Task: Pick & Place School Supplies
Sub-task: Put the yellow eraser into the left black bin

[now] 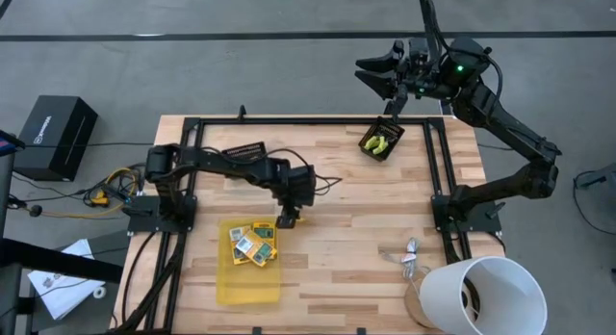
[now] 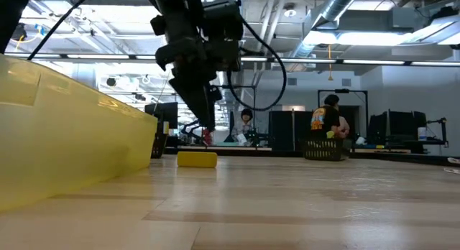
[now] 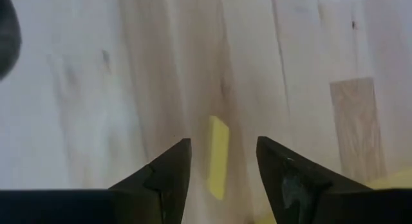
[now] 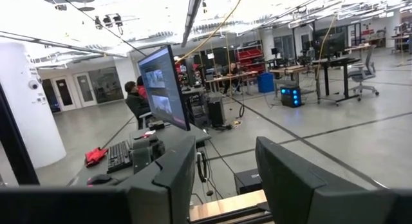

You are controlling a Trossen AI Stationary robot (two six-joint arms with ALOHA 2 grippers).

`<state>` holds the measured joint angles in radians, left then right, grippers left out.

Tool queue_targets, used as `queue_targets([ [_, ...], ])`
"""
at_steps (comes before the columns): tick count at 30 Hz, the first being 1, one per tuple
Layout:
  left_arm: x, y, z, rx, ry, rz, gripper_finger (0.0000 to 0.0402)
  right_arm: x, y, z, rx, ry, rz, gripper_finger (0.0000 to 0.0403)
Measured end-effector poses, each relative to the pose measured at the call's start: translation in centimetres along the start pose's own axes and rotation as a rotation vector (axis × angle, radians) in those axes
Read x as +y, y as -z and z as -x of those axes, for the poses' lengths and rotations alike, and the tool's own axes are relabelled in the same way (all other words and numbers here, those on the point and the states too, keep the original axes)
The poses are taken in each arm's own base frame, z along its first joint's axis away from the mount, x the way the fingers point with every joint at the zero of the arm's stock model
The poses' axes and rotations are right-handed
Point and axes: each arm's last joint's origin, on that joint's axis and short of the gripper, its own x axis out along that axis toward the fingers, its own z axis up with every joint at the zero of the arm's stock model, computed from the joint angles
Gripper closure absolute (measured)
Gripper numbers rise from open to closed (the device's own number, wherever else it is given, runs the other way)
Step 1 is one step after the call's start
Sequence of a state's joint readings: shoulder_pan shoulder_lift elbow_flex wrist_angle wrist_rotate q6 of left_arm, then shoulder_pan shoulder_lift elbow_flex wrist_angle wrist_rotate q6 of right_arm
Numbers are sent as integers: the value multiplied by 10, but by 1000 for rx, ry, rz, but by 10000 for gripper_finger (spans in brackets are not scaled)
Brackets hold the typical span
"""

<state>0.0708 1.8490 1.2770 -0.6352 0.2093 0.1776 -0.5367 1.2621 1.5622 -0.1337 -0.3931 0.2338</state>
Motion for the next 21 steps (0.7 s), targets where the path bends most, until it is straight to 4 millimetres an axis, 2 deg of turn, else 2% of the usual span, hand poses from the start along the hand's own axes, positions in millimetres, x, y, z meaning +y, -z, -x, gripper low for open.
queue_targets([
  [11, 5, 6, -33, 71, 42, 80, 229, 0, 0, 0, 2, -2, 5, 249],
  [21, 2, 5, -40, 71, 86, 71, 232, 0, 1, 0, 14, 1, 3, 249],
])
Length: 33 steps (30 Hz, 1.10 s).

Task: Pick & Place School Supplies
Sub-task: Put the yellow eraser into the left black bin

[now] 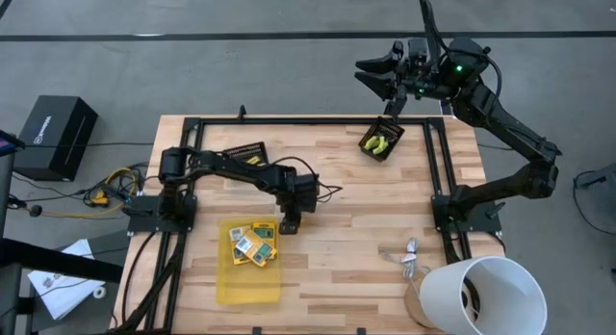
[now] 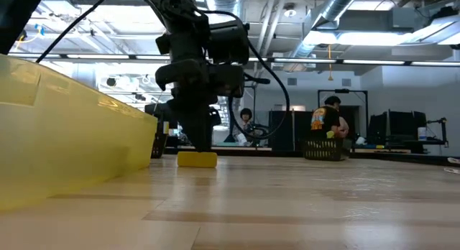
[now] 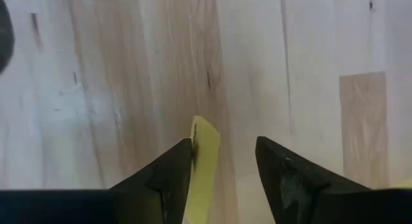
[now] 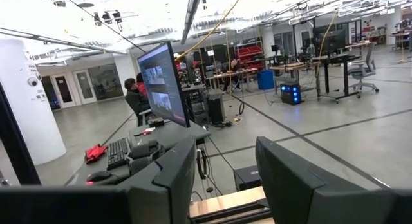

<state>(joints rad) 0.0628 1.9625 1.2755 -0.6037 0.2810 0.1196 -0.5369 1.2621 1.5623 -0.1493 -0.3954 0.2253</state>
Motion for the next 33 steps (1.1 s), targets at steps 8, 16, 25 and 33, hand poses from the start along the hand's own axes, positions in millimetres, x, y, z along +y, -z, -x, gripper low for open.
queue_targets([
  [8, 6, 2, -18, 33, 3, 11, 303, -1, 0, 0, 3, 4, 15, 249],
  [16, 15, 3, -16, 21, -2, 43, 376, -1, 1, 0, 7, 5, 20, 249],
  [25, 37, -1, 57, -188, -65, 132, 375, 0, -5, 0, -50, -7, 45, 249],
  [33, 58, 25, 169, -505, -244, 228, 375, 0, -6, 1, -54, -7, 47, 249],
])
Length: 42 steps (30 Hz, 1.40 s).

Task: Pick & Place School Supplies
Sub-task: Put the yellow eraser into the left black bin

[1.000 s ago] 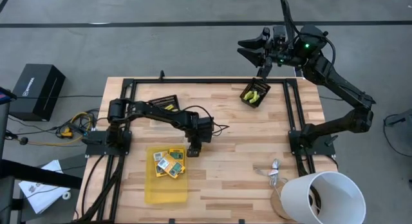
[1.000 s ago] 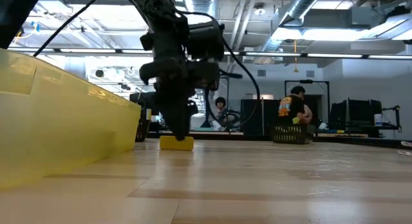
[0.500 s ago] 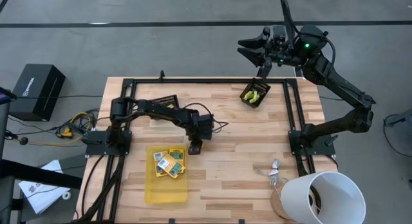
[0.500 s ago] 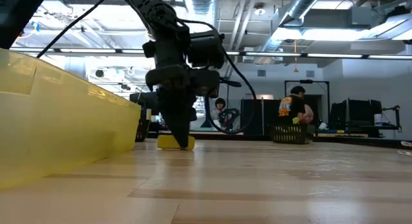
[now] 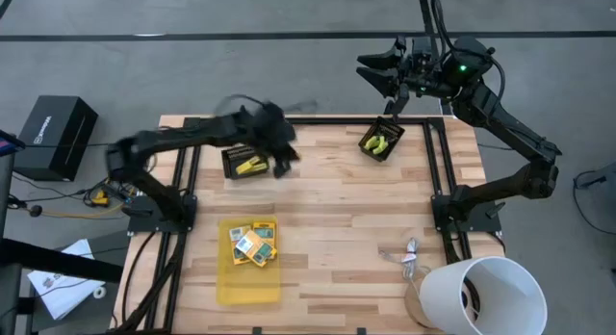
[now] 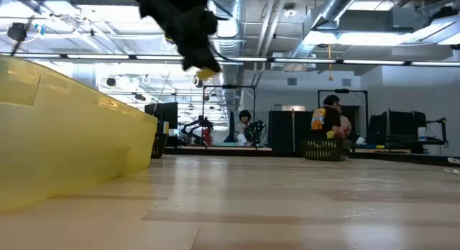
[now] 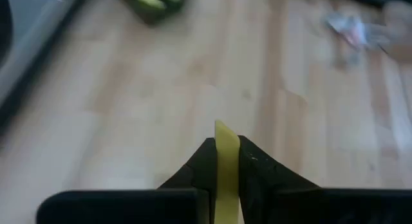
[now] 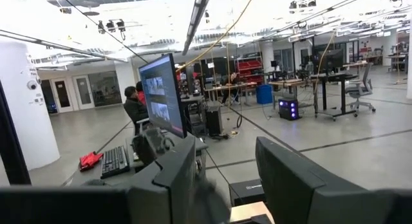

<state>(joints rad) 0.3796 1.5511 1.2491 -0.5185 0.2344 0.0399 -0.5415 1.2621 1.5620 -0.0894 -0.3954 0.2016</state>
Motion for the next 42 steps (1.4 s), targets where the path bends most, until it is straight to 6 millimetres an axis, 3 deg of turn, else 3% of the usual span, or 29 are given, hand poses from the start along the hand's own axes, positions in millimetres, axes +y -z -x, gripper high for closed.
queue_targets([
  [3, 20, 11, 37, -72, -78, 64, 375, 0, 0, 0, -1, 0, 0, 249],
  [7, 38, 43, 76, -136, -154, 136, 375, 0, 0, 0, -1, 3, 0, 249],
  [13, 41, 93, 106, -284, -195, 183, 375, -3, 0, 0, -6, 46, -1, 249],
  [16, 39, 117, 102, -313, -183, 215, 375, -4, 0, 0, -12, 85, -1, 249],
  [24, 39, 168, 68, -286, -156, 261, 375, -5, 1, 0, -13, 118, -38, 249],
  [34, 51, 201, 51, -264, -203, 312, 373, -5, 1, 0, -19, 119, -74, 249],
  [42, 65, 204, 52, -316, -248, 346, 373, -4, 1, -1, -19, 117, -74, 249],
])
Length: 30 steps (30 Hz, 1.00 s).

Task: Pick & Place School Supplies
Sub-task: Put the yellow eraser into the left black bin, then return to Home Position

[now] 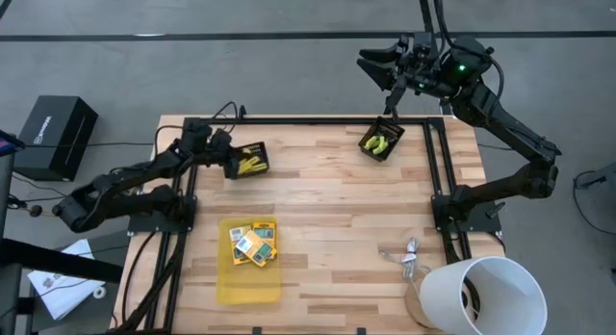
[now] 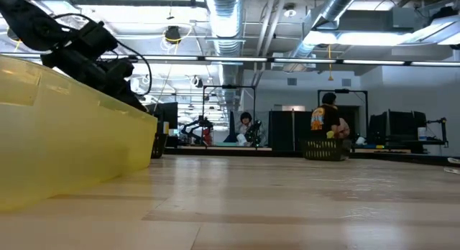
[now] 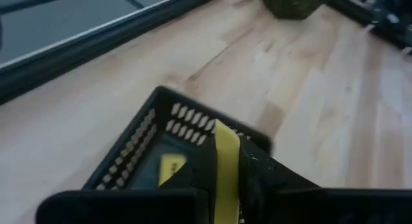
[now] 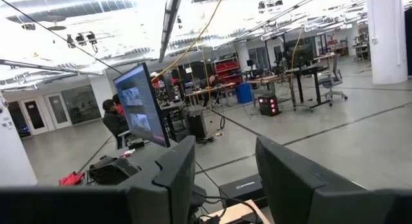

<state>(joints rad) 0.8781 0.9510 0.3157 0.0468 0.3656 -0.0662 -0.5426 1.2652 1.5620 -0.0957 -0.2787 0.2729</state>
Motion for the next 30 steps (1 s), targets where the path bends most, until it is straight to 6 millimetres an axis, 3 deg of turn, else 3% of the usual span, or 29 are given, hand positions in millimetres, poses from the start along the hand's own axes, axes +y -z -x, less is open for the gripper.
queue_targets([
  [10, 16, 8, -18, 62, -40, 15, 366, 0, 0, 0, -1, -6, 1, 249],
  [15, 17, 8, -21, 60, -40, 40, 334, 0, 0, 0, 3, -9, 0, 249],
  [22, 11, -3, -10, -39, -24, 110, 292, 0, 1, 1, 15, -8, 8, 249],
  [26, 7, -10, -1, -107, -13, 111, 284, 0, 1, 1, 19, -7, 13, 249],
  [30, 1, -19, 12, -194, 14, 238, 283, 1, 2, 3, 33, -1, 8, 249],
])
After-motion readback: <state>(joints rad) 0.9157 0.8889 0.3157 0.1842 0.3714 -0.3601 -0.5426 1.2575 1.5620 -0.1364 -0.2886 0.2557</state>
